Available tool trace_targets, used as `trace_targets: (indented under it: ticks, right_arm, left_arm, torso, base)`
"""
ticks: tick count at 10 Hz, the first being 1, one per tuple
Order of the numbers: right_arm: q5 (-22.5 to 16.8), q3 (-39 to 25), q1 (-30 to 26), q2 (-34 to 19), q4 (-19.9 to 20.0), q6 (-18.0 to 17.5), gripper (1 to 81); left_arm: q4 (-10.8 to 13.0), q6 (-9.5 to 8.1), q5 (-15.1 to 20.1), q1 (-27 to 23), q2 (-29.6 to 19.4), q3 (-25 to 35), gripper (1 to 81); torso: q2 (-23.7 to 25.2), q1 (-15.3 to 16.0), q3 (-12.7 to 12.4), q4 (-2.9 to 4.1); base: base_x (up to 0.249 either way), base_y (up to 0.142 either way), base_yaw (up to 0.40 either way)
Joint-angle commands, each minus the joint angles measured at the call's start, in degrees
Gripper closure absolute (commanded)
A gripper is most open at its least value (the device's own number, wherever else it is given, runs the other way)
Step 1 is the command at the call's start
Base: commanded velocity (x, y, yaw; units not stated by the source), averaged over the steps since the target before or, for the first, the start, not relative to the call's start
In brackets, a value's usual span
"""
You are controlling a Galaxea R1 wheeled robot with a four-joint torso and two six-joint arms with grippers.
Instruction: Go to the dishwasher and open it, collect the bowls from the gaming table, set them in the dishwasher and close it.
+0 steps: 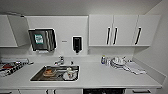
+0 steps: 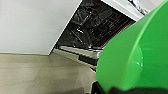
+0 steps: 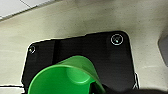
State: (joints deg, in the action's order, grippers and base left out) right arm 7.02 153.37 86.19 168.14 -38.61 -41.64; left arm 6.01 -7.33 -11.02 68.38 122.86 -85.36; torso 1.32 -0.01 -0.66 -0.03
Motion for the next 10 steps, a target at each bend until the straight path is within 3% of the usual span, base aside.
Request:
trace_targets:
  ticks: [1, 4, 6, 10]
  right_arm:
    - [-1.7, 0.2, -3.6, -0.8, -0.2, 0.0, 81.1]
    - [-1.7, 0.2, -3.6, -0.8, 0.1, -0.2, 81.1]
    - [-1.7, 0.2, -3.5, -1.0, 0.3, -0.3, 81.1]
    - [-1.7, 0.2, -3.6, -1.1, 0.3, -0.4, 81.1]
  left_arm:
    - [-1.4, -0.14, 9.8, -12.6, -1.0, 3.8, 81.1]
    - [-2.1, -0.14, 12.8, -19.8, 2.0, 4.2, 81.1]
    - [-3.3, -0.23, 17.7, -24.6, 6.1, 4.0, 81.1]
    - [-3.9, -2.07, 21.7, -31.8, 13.3, 1.8, 81.1]
  torso:
    - [0.0, 0.0, 0.0, 0.0]
    - [0.0, 0.0, 0.0, 0.0]
    - [0.0, 0.0, 0.0, 0.0]
    - [0.0, 0.0, 0.0, 0.0]
  base:
    - [0.0, 0.0, 0.0]
    - [0.0, 0.0, 0.0]
    - [0.0, 0.0, 0.0]
    - [0.0, 0.0, 0.0]
